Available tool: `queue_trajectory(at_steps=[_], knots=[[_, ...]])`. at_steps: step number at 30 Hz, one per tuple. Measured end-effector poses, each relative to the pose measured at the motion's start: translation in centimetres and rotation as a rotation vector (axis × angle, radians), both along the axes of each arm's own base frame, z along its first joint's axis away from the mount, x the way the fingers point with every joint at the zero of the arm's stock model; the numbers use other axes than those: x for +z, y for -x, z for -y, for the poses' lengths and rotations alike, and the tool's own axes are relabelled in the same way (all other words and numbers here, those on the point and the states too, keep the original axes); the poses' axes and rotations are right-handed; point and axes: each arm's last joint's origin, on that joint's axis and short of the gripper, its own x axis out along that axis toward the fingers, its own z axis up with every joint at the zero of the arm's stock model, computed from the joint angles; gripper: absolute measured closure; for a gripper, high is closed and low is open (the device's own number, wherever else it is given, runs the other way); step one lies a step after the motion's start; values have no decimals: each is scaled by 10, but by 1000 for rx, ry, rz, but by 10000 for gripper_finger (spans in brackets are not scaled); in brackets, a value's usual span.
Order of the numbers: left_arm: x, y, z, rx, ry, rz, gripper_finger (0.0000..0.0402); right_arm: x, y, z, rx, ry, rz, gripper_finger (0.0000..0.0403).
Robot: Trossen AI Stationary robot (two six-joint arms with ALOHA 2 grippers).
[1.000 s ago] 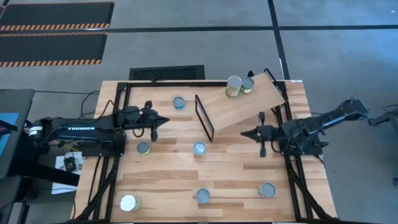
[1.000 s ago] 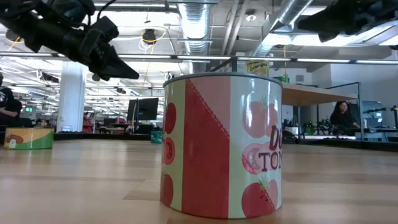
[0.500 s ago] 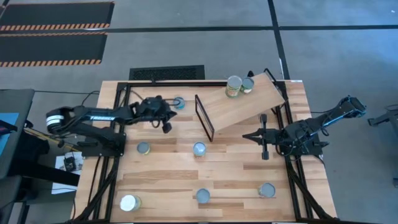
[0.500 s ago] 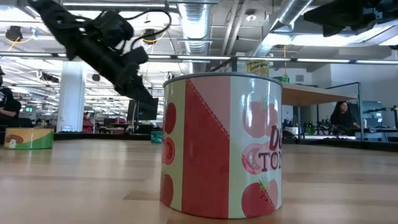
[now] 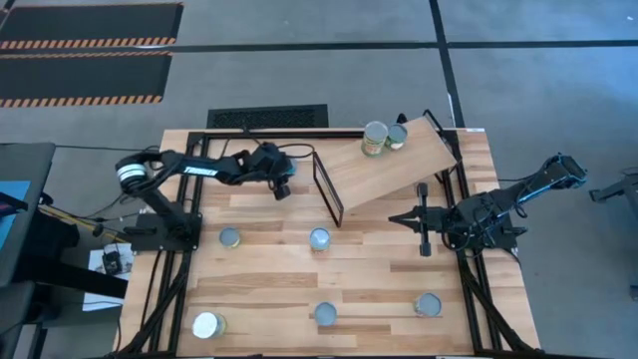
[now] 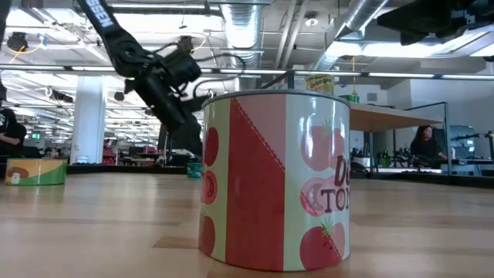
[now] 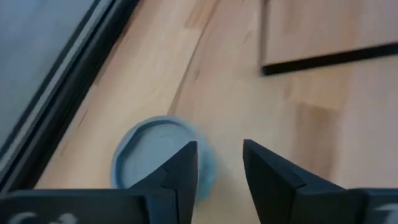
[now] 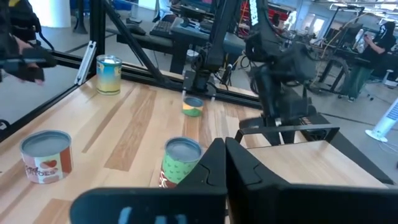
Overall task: Pick and place cans onto a shelf
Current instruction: Put the canned tuna on the shelf
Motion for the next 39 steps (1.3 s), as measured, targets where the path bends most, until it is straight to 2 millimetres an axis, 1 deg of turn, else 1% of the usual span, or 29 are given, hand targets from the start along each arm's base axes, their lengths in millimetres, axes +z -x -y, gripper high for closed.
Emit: queue_trajectory(at_steps=[4, 7, 10, 14, 15, 17, 19, 22, 25, 29, 34, 37, 39], knots=[[-11, -5, -6, 10, -37, -88, 280, 0, 0, 0, 0, 0, 0, 395], [-16, -6, -7, 16, -56, -124, 291, 0, 0, 0, 1, 0, 0, 395], [-18, -6, -7, -1, -58, -148, 320, 0, 0, 0, 2, 9, 0, 395], [-16, -4, -4, -35, -54, -180, 381, 0, 0, 0, 2, 12, 0, 396], [-16, -3, -3, -46, -43, -185, 389, 0, 0, 0, 2, 12, -1, 396], [-12, -1, 1, -83, -8, -184, 391, 0, 0, 0, 2, 12, -1, 396], [-6, 1, 11, -137, 42, -189, 391, 0, 0, 0, 1, 7, 0, 396], [4, 5, 31, -241, 138, -187, 397, 0, 0, 0, 1, 1, 2, 396], [17, 5, 58, -345, 199, -180, 397, 0, 0, 0, 0, -13, 4, 396], [30, 4, 105, -489, 253, -183, 397, 2, 0, 0, -1, -32, 15, 396], [36, 0, 169, -634, 285, -153, 397, 2, -4, -2, 0, -40, 23, 397], [37, -3, 204, -678, 276, -98, 397, 1, -7, -3, 2, -40, 24, 397], [38, -2, 221, -686, 279, -68, 397, 0, -9, -4, 4, -30, 22, 397]])
